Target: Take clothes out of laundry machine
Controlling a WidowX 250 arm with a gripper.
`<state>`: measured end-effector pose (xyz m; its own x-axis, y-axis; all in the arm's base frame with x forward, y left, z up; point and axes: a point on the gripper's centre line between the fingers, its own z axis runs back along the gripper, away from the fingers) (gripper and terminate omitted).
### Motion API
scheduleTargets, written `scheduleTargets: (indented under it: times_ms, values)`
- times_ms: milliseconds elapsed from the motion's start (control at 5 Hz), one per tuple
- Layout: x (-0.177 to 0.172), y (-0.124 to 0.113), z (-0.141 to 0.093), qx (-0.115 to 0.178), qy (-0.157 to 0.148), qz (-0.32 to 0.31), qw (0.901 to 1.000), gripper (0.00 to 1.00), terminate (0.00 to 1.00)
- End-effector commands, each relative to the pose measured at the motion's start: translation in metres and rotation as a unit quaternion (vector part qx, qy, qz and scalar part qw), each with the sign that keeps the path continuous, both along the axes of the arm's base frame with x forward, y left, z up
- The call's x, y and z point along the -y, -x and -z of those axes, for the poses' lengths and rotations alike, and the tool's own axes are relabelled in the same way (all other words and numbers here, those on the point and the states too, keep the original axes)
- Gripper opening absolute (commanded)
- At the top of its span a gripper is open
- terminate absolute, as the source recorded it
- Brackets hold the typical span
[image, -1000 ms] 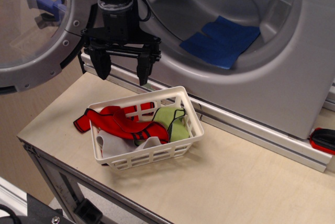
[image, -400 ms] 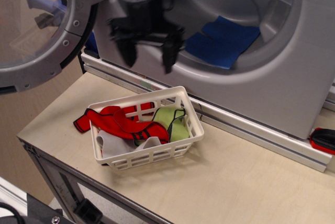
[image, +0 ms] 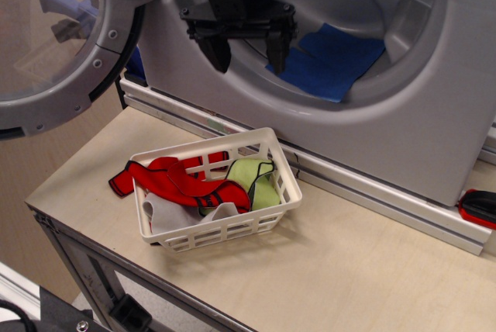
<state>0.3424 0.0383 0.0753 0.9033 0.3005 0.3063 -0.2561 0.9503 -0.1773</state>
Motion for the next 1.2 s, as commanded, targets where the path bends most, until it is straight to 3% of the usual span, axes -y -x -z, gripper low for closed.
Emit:
scheduleTargets:
  times_ms: [0,800,1000]
  values:
    - [0.006,-0.022,-0.021,0.102,-0.021,-0.010,0.9945,1.00,0.00]
    - [0.025,-0.050,0.031,0.081,-0.074,0.038,0.9932,1.00,0.00]
    - [0.021,-0.054,0.041,0.062,-0.063,0.016,0.9960,1.00,0.00]
